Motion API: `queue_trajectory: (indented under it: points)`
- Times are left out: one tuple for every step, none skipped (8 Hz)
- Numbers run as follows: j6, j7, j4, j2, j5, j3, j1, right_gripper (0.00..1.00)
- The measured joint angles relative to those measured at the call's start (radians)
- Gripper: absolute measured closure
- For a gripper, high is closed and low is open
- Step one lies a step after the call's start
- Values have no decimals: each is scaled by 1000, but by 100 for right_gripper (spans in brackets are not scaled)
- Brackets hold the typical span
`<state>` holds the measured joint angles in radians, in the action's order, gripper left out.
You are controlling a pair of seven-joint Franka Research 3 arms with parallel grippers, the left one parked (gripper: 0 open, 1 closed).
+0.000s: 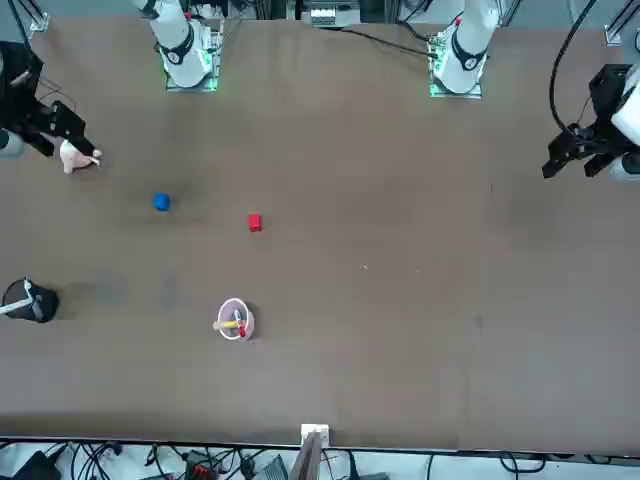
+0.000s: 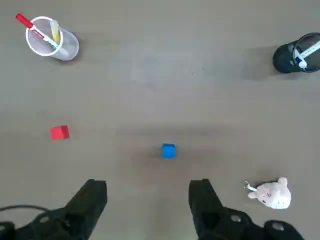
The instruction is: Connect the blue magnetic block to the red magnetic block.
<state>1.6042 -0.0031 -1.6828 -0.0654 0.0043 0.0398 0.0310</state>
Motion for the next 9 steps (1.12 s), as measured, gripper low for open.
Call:
queue_trajectory:
  points:
    - [-3,0,8,9,0,0,0,0]
    - [-9,0,10,10,0,0,0,0]
    - [-15,0,12,10,2,0,0,0]
    - [-22,11,13,11,3,0,0,0]
    - [-28,32,9,18,3,0,0,0]
    - [-26,47,-11,26,3,-1,0,0]
    - [-13,51,-47,31,3,-1,0,0]
    - [17,55,-98,32,3,0,-1,0]
    - [63,60,-157,33,3,0,-1,0]
